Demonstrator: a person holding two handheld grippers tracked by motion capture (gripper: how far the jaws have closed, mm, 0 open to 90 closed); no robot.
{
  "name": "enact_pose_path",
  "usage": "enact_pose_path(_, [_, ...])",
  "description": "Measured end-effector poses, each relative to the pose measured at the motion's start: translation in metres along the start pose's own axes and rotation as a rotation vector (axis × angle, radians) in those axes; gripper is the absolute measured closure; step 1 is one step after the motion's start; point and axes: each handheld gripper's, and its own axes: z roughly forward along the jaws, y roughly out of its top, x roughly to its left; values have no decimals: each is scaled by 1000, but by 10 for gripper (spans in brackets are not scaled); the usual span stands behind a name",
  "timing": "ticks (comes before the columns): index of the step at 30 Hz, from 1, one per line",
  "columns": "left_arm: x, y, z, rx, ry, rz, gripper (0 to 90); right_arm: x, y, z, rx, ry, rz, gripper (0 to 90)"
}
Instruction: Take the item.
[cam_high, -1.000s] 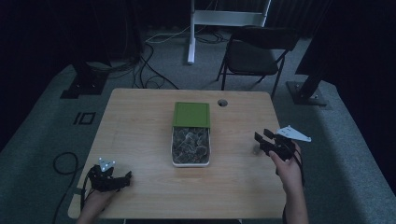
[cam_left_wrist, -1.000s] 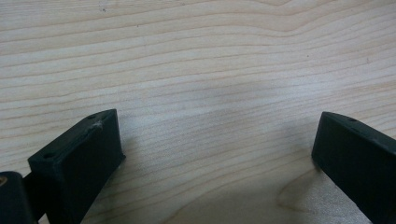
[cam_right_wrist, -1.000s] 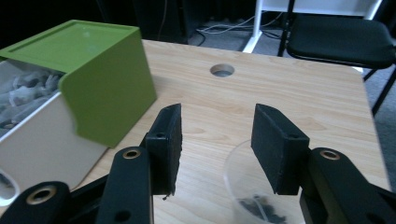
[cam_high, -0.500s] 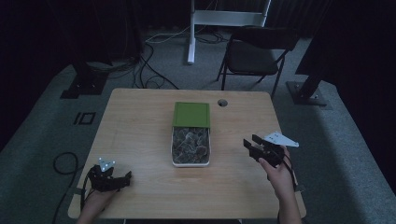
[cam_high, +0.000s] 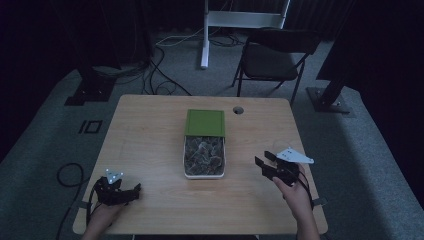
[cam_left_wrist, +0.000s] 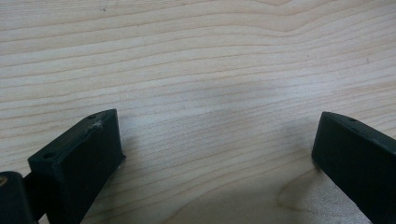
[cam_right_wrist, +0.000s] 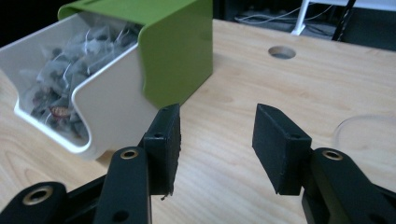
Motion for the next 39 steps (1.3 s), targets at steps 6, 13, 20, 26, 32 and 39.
enact_pose_path(6, [0,0,0,0,0,0,22,3,-14,6,9,35,-4,508])
enact_pose_path(13, [0,0,0,0,-1,1,22,14,-25,13,6,94,-35,495])
enact_pose_path(20, [0,0,0,1,0,1,22,17,-37,19,34,105,-45,495])
enact_pose_path(26, [0,0,0,1,0,1,22,17,-48,21,52,120,-76,475])
enact_pose_path(32, [0,0,0,0,0,1,21,16,-57,19,58,152,-107,457])
enact_pose_path(39, [0,0,0,0,0,1,22,10,-70,20,107,167,-124,452])
